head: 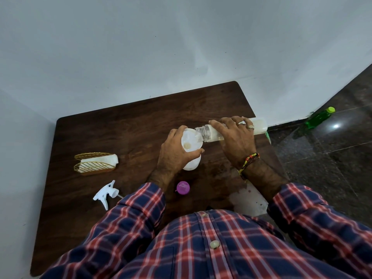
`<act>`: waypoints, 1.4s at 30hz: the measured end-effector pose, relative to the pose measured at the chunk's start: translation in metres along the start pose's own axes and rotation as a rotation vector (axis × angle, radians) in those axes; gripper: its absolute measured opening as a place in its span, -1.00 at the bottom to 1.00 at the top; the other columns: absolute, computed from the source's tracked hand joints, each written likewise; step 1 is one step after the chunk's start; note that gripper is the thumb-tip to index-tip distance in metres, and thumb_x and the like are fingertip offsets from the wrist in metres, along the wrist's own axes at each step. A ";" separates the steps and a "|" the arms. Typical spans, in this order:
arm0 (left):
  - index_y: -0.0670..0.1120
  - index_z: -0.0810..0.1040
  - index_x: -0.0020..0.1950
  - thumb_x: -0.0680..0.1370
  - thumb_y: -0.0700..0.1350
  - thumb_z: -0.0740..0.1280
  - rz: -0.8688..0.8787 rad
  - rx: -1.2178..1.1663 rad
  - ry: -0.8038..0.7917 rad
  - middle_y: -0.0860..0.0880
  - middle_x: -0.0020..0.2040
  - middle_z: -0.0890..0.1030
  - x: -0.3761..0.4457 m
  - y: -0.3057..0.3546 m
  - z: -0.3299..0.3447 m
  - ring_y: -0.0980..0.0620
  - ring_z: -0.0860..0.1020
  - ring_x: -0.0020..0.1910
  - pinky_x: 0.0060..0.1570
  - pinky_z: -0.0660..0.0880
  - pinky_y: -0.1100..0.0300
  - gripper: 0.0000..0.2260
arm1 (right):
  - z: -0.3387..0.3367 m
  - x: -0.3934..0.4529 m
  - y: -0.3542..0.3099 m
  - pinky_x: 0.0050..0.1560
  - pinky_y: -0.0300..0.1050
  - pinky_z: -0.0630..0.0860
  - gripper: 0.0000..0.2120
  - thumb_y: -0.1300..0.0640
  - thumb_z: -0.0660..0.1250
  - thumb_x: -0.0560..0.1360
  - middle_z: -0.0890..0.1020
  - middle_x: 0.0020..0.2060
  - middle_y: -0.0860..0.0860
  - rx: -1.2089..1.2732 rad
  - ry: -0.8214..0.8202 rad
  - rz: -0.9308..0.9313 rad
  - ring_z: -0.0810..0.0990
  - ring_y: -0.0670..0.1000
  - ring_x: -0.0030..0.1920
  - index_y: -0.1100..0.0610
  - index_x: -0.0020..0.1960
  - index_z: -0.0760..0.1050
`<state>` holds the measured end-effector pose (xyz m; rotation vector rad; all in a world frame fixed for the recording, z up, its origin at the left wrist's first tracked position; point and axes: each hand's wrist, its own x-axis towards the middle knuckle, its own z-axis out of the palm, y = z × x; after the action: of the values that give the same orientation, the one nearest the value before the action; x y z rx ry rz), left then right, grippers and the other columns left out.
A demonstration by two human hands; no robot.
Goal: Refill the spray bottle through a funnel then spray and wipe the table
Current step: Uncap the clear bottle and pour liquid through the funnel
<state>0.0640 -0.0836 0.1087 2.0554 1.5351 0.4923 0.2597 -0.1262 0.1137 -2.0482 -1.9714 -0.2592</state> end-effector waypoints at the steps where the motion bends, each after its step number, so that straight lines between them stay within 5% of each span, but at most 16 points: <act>1: 0.03 0.36 0.39 0.30 0.25 0.53 0.002 0.001 0.001 0.01 0.29 0.45 0.000 0.000 0.000 0.04 0.46 0.21 0.13 0.50 0.09 -0.25 | -0.001 0.000 0.000 0.31 0.27 0.34 -0.45 0.21 0.46 0.35 0.61 0.13 0.04 0.002 -0.008 0.001 0.55 0.22 0.16 -0.06 0.31 0.49; 18: 0.03 0.26 0.51 0.33 0.25 0.51 -0.007 -0.001 -0.010 -0.01 0.39 0.41 -0.001 -0.002 0.000 0.01 0.44 0.29 0.23 0.46 0.02 -0.16 | -0.002 0.001 -0.001 0.30 0.28 0.34 -0.44 0.21 0.47 0.34 0.62 0.12 0.05 -0.007 -0.013 -0.006 0.55 0.22 0.16 -0.05 0.31 0.49; 42: 0.07 0.35 0.47 0.31 0.33 0.48 0.033 -0.013 -0.013 0.03 0.29 0.45 -0.001 -0.003 -0.001 0.06 0.47 0.20 0.11 0.45 0.14 -0.20 | -0.001 0.001 0.002 0.30 0.27 0.36 -0.44 0.20 0.47 0.33 0.63 0.11 0.04 0.007 0.011 -0.023 0.56 0.20 0.16 -0.06 0.30 0.50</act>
<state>0.0609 -0.0841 0.1074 2.0727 1.4892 0.4993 0.2617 -0.1258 0.1145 -2.0165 -1.9876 -0.2682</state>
